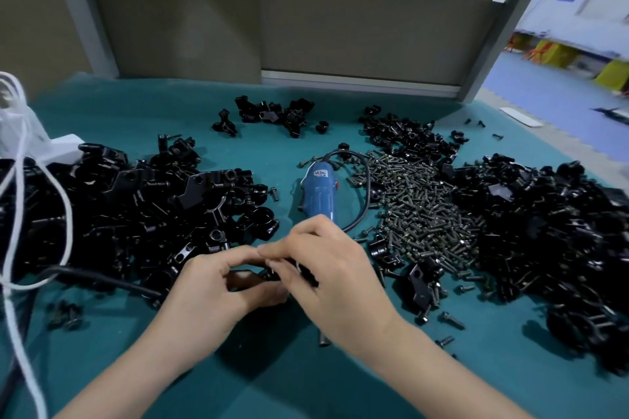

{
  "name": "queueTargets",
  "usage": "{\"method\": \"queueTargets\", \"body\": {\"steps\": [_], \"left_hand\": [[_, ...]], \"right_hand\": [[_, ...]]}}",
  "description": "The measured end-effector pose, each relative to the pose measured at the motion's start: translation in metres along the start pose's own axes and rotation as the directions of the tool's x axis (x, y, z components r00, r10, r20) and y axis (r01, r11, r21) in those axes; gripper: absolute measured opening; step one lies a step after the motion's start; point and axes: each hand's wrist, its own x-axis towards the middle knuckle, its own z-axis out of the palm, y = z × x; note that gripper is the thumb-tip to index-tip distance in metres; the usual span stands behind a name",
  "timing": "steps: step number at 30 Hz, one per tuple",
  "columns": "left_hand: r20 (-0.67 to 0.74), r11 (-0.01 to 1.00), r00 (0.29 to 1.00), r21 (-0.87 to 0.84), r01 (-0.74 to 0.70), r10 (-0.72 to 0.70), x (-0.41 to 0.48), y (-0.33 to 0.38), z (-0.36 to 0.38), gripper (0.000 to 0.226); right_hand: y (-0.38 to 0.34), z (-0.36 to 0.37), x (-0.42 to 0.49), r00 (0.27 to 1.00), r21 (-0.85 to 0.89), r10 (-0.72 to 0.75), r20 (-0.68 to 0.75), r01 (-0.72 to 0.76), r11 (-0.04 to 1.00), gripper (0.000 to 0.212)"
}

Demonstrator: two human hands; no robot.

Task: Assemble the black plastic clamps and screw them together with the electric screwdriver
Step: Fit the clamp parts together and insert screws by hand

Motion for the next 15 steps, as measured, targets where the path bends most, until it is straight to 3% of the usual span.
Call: {"method": "queueTargets", "body": {"steps": [3, 8, 11, 13, 15], "left_hand": [[0.016, 0.999, 1.0, -0.046, 0.004, -0.004, 0.0, 0.001, -0.001, 0.029], [-0.007, 1.0, 1.0, -0.013, 0.018, -0.018, 0.0, 0.0, -0.001, 0.026], [0.0, 1.0, 1.0, -0.009, 0.025, -0.025, 0.0, 0.0, -0.001, 0.03], [-0.003, 0.997, 0.999, -0.063, 0.046, -0.047, -0.001, 0.001, 0.0, 0.026], [-0.018, 0.983, 0.994, -0.155, 0.1, -0.104, -0.001, 0.001, 0.002, 0.036]], "right_hand": [[0.001, 0.002, -0.003, 0.996, -0.087, -0.079, 0.034, 0.081, 0.993, 0.017], [0.003, 0.001, -0.002, 0.995, -0.027, 0.056, 0.084, -0.054, 0.998, 0.011], [0.001, -0.003, 0.003, 0.979, -0.012, 0.066, 0.192, -0.065, 0.998, 0.016], [0.002, -0.011, 0.006, 0.958, 0.025, 0.078, 0.277, -0.089, 0.996, 0.022], [0.015, -0.025, 0.01, 0.963, 0.055, 0.107, 0.247, -0.124, 0.991, 0.026]]}}
